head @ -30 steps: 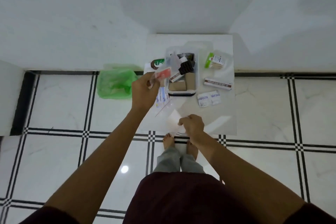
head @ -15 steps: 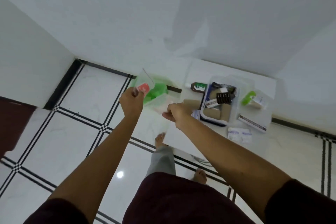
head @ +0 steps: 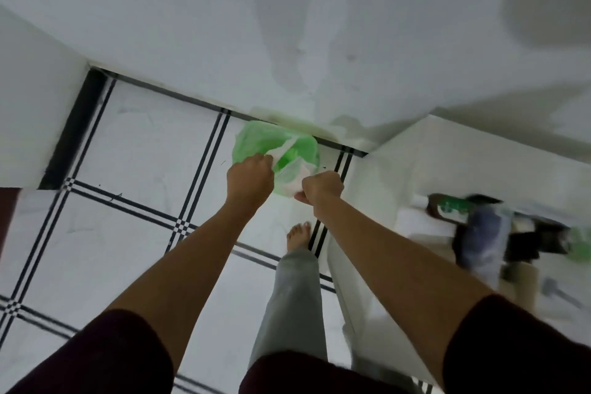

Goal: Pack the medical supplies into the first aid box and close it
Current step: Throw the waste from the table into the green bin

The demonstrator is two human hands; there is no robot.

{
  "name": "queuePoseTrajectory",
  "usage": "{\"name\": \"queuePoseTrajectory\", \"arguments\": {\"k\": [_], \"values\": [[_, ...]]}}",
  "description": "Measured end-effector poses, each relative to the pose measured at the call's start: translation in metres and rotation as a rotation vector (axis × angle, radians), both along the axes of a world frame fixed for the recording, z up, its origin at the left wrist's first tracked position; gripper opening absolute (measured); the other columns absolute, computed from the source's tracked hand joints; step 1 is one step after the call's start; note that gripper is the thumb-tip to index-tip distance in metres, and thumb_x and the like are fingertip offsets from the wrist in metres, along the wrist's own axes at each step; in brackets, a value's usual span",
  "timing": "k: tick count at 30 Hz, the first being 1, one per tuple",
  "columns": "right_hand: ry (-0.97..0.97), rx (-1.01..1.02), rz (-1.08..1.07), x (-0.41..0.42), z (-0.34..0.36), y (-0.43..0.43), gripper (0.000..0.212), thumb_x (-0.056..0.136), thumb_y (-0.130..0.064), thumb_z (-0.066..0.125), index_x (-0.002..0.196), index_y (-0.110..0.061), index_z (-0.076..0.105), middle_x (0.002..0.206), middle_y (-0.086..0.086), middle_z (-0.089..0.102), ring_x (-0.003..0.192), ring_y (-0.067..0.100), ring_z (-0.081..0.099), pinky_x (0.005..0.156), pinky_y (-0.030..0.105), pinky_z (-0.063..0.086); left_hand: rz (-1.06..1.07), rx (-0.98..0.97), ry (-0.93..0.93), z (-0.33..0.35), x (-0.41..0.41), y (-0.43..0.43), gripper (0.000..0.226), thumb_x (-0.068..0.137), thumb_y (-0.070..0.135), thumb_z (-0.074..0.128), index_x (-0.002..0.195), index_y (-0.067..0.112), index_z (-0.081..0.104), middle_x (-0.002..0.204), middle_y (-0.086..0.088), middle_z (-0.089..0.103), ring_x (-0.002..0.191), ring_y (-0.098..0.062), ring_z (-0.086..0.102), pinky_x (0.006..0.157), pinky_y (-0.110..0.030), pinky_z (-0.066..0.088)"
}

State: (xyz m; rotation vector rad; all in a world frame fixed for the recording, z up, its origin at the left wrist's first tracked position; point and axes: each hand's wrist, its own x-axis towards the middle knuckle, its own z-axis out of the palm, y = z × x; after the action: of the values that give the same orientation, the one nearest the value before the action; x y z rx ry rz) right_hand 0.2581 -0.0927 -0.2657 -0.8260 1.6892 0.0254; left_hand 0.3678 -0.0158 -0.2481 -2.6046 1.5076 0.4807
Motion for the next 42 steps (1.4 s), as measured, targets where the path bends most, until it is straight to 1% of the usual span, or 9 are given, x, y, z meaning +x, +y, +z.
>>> {"name": "queuePoseTrajectory", "arguments": {"k": [4,8,10,11,13,17,23,31,42], "values": [[0.099,-0.051,0.096,0.052,-0.09,-0.009,0.027,0.071,0.001,0.072,0.097,0.004,0.063,0.095,0.019,0.07,0.082,0.037,0.07,0.069,0.046,0.061,-0.309,0.154,-0.236,-0.084,0.049,-0.024,0.027,0.042,0.002,0.07,0.054,0.015,0.05,0.044,0.001,0.044,0.033,-0.017,0.041,0.042,-0.019,0.019],[0.056,-0.043,0.078,0.092,-0.175,-0.023,0.023,0.074,0.005,0.067,0.097,0.005,0.062,0.094,0.019,0.067,0.087,0.039,0.069,0.078,0.047,0.059,-0.465,0.233,-0.321,-0.171,0.076,-0.043,0.033,0.031,0.002,0.069,0.05,0.017,0.047,0.043,0.005,0.04,0.036,-0.012,0.037,0.045,-0.019,0.024],[0.073,-0.065,0.148,0.101,-0.204,-0.026,0.022,0.078,0.0,0.064,0.1,0.004,0.061,0.101,0.021,0.068,0.095,0.037,0.067,0.084,0.041,0.056,-0.484,0.317,-0.321,-0.207,0.077,-0.046,0.025,0.044,0.009,0.073,0.065,0.014,0.06,0.054,0.002,0.055,0.047,-0.015,0.051,0.052,-0.024,0.045],[0.089,-0.068,0.192,0.102,-0.215,-0.027,0.027,0.08,-0.004,0.062,0.106,0.004,0.06,0.108,0.021,0.066,0.1,0.036,0.065,0.084,0.036,0.054,-0.46,0.363,-0.304,-0.222,0.078,-0.044,0.031,0.057,0.017,0.072,0.087,0.011,0.065,0.071,-0.004,0.065,0.062,-0.021,0.061,0.067,-0.034,0.053],[0.119,-0.055,0.272,0.099,-0.228,-0.024,0.038,0.084,-0.008,0.06,0.12,0.004,0.053,0.119,0.02,0.062,0.108,0.036,0.06,0.084,0.035,0.05,-0.38,0.504,-0.215,-0.246,0.076,-0.035,0.054,0.079,0.028,0.061,0.128,0.007,0.047,0.115,-0.013,0.062,0.106,-0.031,0.059,0.099,-0.052,0.04],[0.156,-0.078,0.459,0.075,-0.222,-0.006,0.043,0.085,-0.008,0.055,0.126,0.002,0.047,0.124,0.02,0.057,0.111,0.035,0.057,0.083,0.035,0.048,-0.25,0.573,-0.026,-0.25,0.06,-0.003,0.035,0.084,0.024,0.052,0.117,0.011,0.053,0.119,-0.009,0.058,0.113,-0.028,0.053,0.111,-0.057,0.021],[0.162,-0.383,0.687,0.032,-0.15,0.007,0.037,0.085,-0.008,0.049,0.121,-0.003,0.05,0.122,0.015,0.055,0.112,0.031,0.052,0.088,0.04,0.048,-0.108,0.283,0.011,-0.185,0.023,0.012,0.033,0.088,0.02,0.044,0.119,0.011,0.051,0.12,-0.008,0.059,0.113,-0.027,0.054,0.111,-0.053,0.026],[0.01,-0.919,0.874,-0.066,0.034,0.015,0.025,0.085,-0.007,0.05,0.109,-0.004,0.055,0.114,0.014,0.058,0.108,0.031,0.053,0.097,0.041,0.044,0.013,-0.156,0.001,0.012,-0.071,0.001,0.041,0.092,0.022,0.043,0.13,0.007,0.048,0.136,-0.013,0.054,0.126,-0.03,0.049,0.11,-0.051,0.031],[-0.062,-1.067,0.811,-0.299,0.186,0.032,0.031,0.083,-0.001,0.053,0.113,-0.002,0.058,0.118,0.016,0.058,0.109,0.032,0.055,0.091,0.041,0.048,-0.175,-0.422,0.082,0.178,-0.287,0.022,0.023,0.079,0.013,0.062,0.101,0.005,0.064,0.098,-0.012,0.07,0.084,-0.034,0.065,0.075,-0.04,0.052]]}}
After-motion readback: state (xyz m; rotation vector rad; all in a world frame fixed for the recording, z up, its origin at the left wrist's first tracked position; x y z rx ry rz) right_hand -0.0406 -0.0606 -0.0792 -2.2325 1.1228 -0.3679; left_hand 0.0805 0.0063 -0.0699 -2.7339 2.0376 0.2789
